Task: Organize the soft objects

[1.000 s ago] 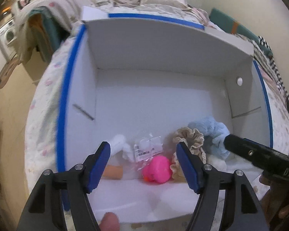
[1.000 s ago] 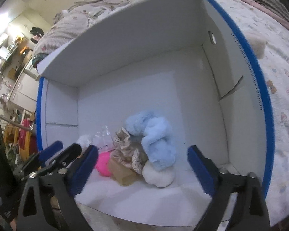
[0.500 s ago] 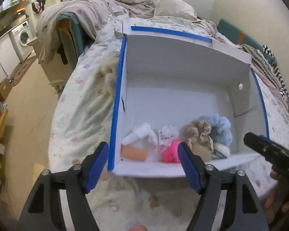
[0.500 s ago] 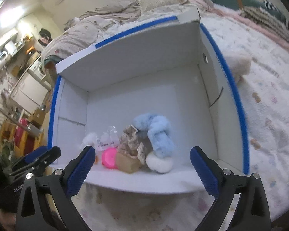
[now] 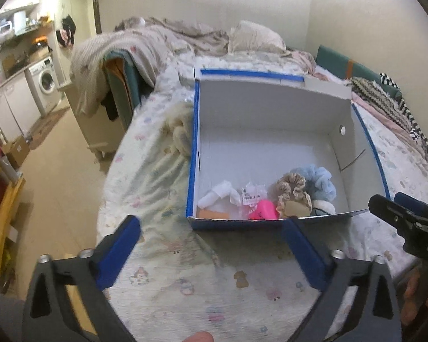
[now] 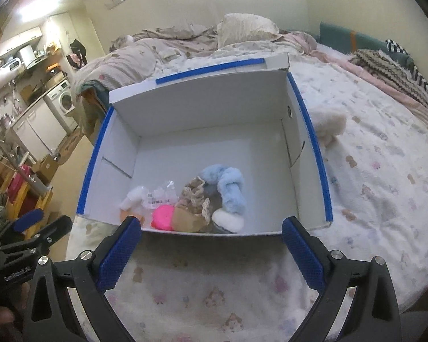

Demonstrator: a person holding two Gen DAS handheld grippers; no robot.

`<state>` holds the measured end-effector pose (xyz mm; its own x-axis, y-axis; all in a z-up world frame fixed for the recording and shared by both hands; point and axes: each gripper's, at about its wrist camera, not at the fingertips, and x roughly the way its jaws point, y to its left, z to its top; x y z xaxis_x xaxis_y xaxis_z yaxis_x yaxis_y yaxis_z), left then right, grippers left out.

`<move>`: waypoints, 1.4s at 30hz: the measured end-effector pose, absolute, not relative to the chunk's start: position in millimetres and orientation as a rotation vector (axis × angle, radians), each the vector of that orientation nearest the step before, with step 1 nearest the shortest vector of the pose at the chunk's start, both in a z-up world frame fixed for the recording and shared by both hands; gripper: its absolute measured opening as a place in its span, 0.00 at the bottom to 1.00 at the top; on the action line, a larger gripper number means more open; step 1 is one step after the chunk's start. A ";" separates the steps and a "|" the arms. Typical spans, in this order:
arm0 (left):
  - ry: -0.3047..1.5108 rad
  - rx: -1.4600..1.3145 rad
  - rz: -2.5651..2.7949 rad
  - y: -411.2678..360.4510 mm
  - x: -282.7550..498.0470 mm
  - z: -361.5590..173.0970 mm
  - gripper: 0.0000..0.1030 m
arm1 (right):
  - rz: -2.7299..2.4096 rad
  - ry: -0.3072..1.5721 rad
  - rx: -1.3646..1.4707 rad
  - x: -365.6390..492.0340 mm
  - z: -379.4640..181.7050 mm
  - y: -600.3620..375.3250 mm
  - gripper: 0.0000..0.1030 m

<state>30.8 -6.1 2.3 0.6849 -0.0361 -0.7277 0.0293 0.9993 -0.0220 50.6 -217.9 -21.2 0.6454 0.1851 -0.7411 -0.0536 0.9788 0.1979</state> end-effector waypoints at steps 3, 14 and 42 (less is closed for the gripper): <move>0.808 -0.043 -0.031 -1.9 25.3 2.8 1.00 | 0.128 0.823 0.144 39.6 -15.3 -215.1 1.00; 0.772 -0.031 -0.007 -4.8 26.4 -1.8 1.00 | 0.096 0.750 0.062 32.5 -10.3 -203.7 1.00; 0.790 -0.019 -0.018 -7.6 28.7 -5.8 1.00 | 0.093 0.763 0.036 32.6 -13.2 -200.2 1.00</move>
